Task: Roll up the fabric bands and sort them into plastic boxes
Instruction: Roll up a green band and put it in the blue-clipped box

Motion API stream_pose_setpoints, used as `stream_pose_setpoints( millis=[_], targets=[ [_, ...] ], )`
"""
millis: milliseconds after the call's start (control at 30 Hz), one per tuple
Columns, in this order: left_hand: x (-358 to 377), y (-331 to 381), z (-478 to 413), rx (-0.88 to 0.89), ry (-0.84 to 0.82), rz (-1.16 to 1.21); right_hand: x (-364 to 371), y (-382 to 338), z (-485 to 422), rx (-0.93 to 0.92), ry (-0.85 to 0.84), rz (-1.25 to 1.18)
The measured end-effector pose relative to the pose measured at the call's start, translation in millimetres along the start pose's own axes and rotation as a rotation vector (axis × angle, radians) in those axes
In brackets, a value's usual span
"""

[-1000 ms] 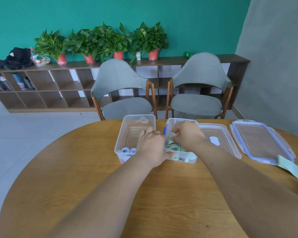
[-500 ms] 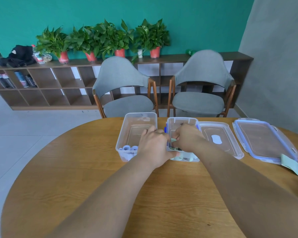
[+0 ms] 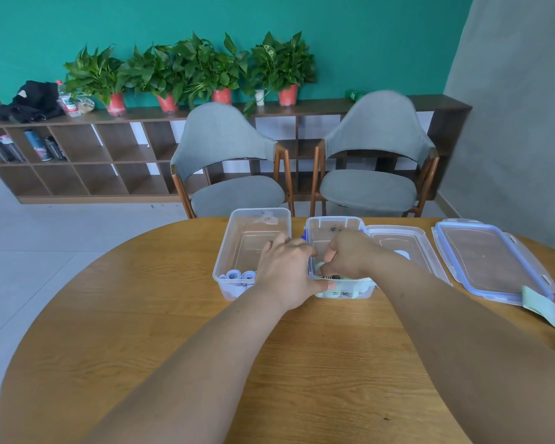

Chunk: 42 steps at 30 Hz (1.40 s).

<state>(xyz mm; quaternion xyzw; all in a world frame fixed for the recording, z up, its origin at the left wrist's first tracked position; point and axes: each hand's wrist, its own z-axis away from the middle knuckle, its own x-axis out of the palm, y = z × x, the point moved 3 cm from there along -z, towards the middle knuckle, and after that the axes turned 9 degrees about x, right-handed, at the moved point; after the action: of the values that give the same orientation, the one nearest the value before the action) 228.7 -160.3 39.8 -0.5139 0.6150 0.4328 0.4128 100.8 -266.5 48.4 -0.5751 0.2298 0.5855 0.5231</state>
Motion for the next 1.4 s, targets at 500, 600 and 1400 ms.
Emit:
stream_pose_setpoints(
  millis=[500, 600, 1400],
  targets=[
    [3, 0, -3, 0.002, -0.042, 0.015, 1, 3, -3, -0.005, 0.002, 0.048],
    [2, 1, -3, 0.005, -0.060, 0.013, 1, 1, -1, -0.008, -0.009, 0.069],
    [-2, 5, -4, 0.015, -0.116, 0.019, 2, -7, -5, 0.155, 0.050, 0.106]
  ],
)
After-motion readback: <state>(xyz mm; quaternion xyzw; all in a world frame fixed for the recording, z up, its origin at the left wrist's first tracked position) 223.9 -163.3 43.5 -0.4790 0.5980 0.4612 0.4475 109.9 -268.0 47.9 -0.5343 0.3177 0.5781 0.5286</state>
